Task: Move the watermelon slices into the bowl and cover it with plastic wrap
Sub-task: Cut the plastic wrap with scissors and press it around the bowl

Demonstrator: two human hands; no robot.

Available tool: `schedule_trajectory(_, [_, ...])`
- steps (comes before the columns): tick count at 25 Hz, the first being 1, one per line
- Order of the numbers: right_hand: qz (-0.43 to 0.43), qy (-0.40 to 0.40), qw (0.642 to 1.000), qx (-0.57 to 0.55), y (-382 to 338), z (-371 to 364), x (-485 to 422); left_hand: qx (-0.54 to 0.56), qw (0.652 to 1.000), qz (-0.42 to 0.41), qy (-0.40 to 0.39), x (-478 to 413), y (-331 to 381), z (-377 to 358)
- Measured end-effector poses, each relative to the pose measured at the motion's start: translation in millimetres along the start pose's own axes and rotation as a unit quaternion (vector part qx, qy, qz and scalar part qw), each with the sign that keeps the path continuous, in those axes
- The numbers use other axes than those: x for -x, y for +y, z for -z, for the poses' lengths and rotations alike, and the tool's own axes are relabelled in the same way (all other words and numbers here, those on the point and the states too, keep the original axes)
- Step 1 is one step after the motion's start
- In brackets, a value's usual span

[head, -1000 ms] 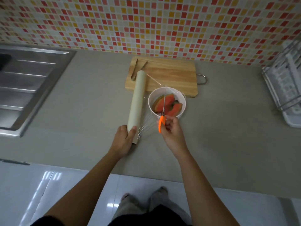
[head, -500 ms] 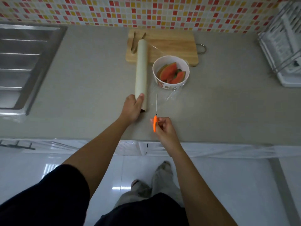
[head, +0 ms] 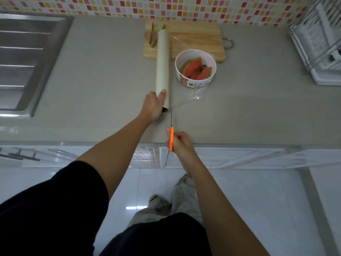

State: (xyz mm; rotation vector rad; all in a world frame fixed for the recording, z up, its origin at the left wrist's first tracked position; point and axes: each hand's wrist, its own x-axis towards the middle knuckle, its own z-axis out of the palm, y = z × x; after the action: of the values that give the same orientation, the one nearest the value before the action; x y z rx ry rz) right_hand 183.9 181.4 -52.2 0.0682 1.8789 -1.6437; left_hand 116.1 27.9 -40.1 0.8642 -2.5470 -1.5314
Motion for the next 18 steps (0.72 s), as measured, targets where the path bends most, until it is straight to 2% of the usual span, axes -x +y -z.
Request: schedule_trajectory(18, [0.024, -0.013, 0.999, -0.041, -17, -5, -31, 0.012, 1.000, 0.016, 0.001, -1, 3, 3])
